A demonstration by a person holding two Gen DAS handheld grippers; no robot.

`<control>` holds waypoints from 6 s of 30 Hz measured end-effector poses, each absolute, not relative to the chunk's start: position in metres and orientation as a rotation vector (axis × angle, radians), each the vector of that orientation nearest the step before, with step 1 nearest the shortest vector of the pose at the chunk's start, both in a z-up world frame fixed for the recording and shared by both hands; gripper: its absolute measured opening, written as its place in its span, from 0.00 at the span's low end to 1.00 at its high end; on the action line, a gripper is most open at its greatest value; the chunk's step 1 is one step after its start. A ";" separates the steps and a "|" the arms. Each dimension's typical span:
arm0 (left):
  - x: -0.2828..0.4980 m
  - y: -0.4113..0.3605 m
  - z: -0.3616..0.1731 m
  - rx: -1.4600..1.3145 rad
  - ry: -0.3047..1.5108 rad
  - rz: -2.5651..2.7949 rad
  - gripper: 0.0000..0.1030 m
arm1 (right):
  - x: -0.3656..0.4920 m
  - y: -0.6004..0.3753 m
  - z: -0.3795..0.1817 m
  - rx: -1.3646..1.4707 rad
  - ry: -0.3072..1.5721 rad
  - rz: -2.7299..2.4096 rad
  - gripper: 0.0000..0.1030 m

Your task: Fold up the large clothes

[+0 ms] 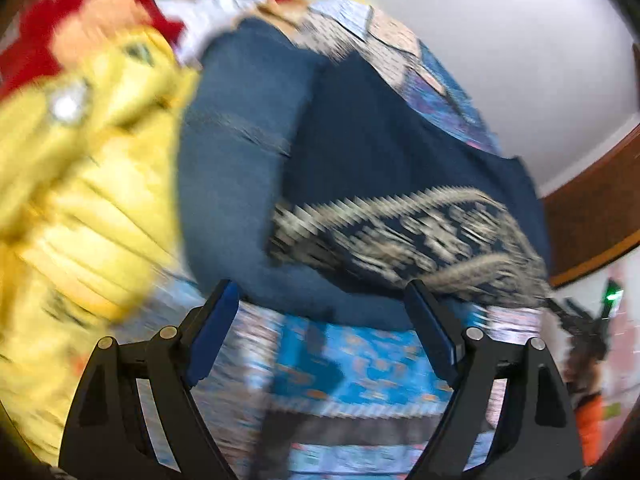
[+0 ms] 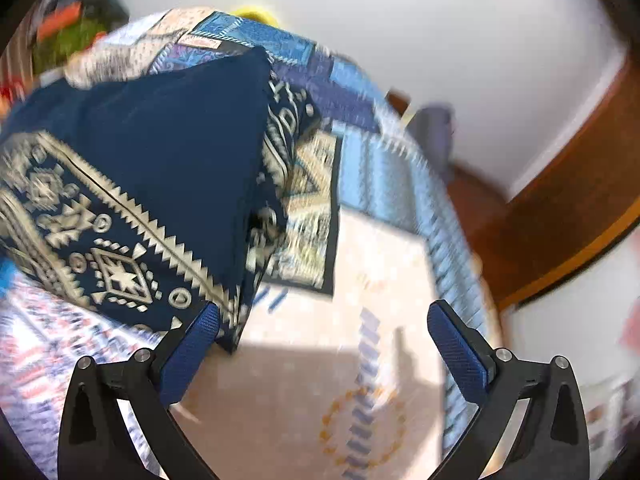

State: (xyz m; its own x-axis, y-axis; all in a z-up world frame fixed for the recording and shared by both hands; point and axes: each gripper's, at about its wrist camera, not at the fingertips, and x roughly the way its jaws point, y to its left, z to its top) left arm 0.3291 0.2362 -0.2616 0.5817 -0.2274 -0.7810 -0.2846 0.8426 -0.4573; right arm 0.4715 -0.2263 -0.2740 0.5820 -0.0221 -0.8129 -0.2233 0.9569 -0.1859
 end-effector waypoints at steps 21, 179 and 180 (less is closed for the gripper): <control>0.411 0.219 -0.295 -0.937 0.781 -0.081 0.80 | 0.458 -0.187 -0.234 -0.114 0.897 0.337 1.00; 0.442 0.262 -0.152 -0.450 0.848 -0.225 0.48 | 0.525 0.049 -0.180 0.253 1.101 0.940 0.31; 0.442 0.270 -0.162 -0.460 0.863 -0.214 0.48 | 0.528 0.061 -0.193 0.251 1.129 0.943 0.31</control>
